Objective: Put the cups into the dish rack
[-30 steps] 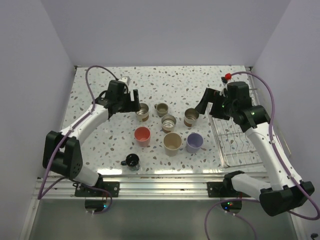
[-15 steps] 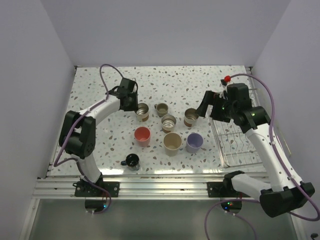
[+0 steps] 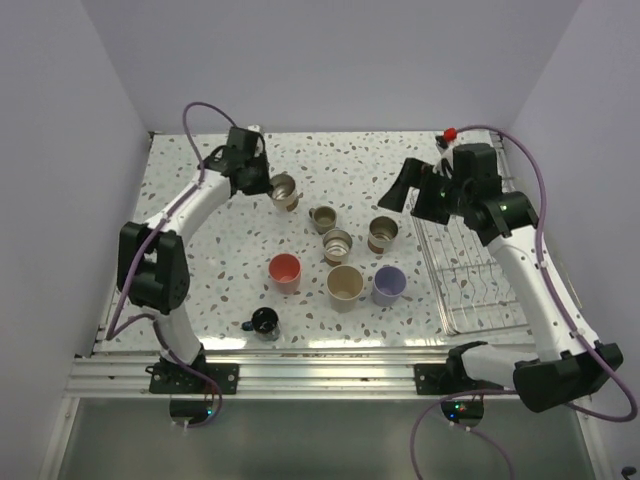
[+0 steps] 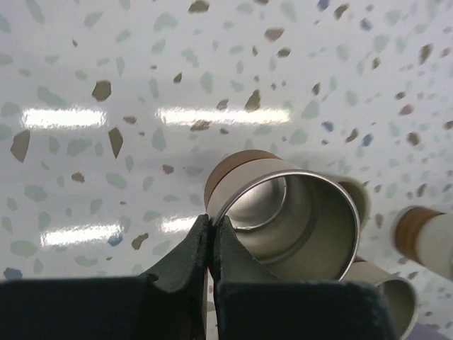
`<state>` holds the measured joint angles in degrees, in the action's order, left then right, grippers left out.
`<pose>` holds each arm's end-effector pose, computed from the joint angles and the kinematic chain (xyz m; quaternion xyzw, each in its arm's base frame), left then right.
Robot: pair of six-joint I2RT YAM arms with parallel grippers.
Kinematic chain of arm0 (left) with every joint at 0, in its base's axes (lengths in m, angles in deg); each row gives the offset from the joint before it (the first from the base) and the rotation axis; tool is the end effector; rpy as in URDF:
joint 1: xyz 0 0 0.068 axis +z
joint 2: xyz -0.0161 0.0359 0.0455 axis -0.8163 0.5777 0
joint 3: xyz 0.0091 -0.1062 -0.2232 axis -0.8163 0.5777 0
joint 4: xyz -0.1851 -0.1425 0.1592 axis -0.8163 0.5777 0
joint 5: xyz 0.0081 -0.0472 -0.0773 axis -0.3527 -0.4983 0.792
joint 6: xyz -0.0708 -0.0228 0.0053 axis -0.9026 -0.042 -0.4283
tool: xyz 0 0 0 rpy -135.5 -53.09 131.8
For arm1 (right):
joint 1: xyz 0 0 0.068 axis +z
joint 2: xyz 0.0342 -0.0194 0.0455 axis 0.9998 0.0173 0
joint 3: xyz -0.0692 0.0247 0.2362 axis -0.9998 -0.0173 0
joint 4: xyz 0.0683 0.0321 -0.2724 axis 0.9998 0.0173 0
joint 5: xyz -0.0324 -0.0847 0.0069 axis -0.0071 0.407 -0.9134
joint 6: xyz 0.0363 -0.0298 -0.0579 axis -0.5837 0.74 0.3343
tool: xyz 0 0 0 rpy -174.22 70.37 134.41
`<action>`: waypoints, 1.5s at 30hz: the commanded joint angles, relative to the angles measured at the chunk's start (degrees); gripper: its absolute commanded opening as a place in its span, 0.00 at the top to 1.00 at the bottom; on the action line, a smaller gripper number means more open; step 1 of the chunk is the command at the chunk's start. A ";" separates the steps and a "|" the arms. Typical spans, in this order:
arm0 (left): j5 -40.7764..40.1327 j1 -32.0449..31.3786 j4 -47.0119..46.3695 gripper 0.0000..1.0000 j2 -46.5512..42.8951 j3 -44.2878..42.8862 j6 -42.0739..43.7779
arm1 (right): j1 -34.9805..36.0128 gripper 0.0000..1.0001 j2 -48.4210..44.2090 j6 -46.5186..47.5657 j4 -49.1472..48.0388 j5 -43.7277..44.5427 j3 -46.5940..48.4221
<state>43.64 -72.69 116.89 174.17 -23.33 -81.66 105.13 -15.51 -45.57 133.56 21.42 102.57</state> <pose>0.4177 -0.1334 0.2088 -0.0639 0.9377 -0.1115 0.3227 0.2754 0.0948 0.3493 0.0532 0.8981 0.2607 0.3503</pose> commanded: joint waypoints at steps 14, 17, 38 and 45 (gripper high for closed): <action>51.02 8.75 -72.33 1.00 -16.16 10.81 -50.26 | 1.11 0.02 14.21 -35.36 -48.29 -24.84 11.22; 51.29 8.05 -75.51 1.00 -15.72 9.58 -53.35 | 2.07 0.02 15.09 -36.60 -51.80 -24.76 11.76; 48.39 3.12 -88.08 1.00 -12.82 11.77 -63.72 | 6.47 0.06 18.08 -36.07 -54.97 -24.05 15.98; 45.31 1.46 -89.50 1.00 -12.38 14.06 -64.96 | 6.82 0.42 18.17 -37.12 -56.38 -25.28 15.89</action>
<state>90.92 -69.87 31.84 161.78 -9.63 -144.90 111.64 2.50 -81.70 80.65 -2.36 115.88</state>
